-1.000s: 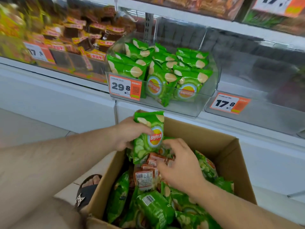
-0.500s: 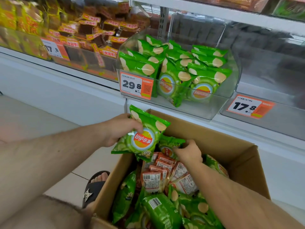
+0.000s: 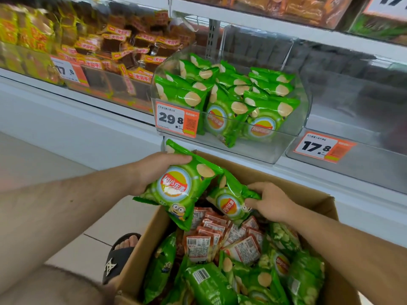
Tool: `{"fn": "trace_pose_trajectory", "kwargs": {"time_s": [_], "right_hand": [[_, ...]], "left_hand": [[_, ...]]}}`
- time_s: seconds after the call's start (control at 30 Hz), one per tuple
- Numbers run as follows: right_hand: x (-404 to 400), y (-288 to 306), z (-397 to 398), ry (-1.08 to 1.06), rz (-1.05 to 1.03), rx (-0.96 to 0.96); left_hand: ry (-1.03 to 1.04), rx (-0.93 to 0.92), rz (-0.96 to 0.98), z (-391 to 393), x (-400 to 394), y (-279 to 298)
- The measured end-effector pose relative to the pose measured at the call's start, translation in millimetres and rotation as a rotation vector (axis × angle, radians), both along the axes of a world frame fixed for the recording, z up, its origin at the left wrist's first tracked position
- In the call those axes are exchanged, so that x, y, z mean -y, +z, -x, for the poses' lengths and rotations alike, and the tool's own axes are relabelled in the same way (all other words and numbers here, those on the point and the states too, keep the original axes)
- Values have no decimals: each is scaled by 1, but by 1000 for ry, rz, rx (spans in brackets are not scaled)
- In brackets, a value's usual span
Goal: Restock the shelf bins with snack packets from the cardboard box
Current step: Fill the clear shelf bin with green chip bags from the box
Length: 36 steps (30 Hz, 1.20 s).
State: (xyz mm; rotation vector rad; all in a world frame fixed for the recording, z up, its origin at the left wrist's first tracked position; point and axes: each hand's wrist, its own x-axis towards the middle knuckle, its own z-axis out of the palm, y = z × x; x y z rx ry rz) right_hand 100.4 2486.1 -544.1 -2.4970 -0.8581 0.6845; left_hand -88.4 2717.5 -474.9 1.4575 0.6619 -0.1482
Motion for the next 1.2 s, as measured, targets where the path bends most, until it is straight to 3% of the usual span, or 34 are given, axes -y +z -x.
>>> {"fn": "trace_pose_trajectory", "kwargs": {"time_s": [0.17,0.53,0.67,0.9,1.0,1.1,1.2], "right_hand": [[32,58,16,-162,-331,-332],[43,99,35,-338,-780,-658],[36,100,47,-345,-854,-756],[24,100,60,-237,-693,-544],[22,121,52,-219,-742,-467],[19,147,39,-158,-772,-190],[8,165,36,107,-441,120]], "left_hand": [[-170,93,-40,-3,3,18],[-173,305,49,-7,41,43],[-280,301,94,-3,52,45],[-300,366,67,-10,57,51],[-289,450,-16,-8,52,59],[-432,455,-469,-6,47,61],[-511,438,-828,-7,39,55]]}}
